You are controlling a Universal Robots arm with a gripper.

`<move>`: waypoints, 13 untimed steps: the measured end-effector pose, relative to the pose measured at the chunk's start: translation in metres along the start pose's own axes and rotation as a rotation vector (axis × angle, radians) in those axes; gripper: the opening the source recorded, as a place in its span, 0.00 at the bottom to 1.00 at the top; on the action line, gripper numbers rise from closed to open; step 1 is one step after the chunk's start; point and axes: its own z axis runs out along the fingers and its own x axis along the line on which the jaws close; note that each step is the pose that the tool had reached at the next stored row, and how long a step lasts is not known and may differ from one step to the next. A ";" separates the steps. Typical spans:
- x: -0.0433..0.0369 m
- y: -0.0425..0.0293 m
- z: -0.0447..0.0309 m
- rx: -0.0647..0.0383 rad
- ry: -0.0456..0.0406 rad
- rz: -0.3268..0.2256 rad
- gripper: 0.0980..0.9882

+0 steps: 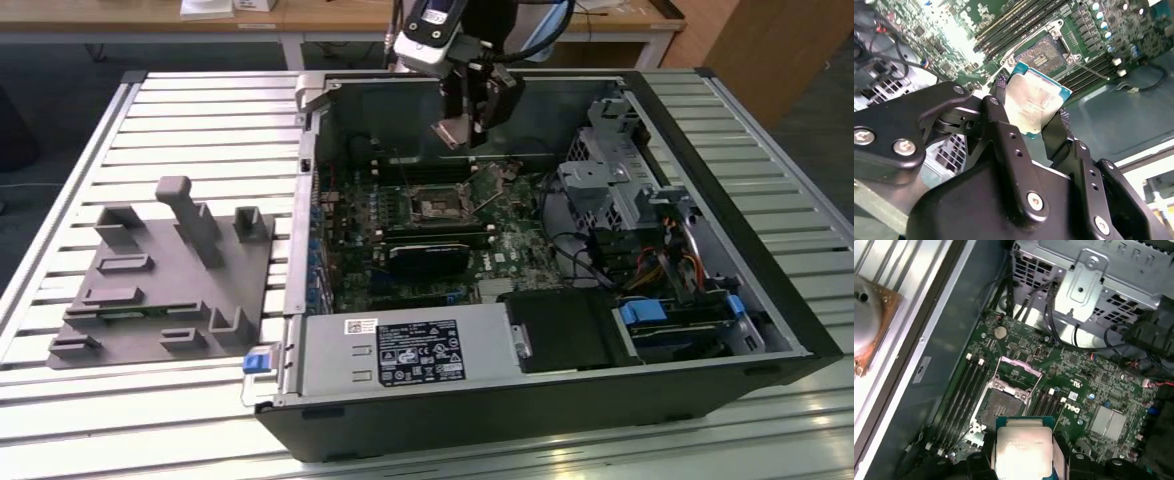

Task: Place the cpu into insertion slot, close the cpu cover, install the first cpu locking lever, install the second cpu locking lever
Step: 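Place the cpu into insertion slot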

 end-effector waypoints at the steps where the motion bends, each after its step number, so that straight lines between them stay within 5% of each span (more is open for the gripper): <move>1: 0.0000 0.0000 0.0004 0.000 -0.0013 0.017 0.49; 13: -0.0001 -0.0004 0.0059 -0.003 -0.0162 0.231 0.49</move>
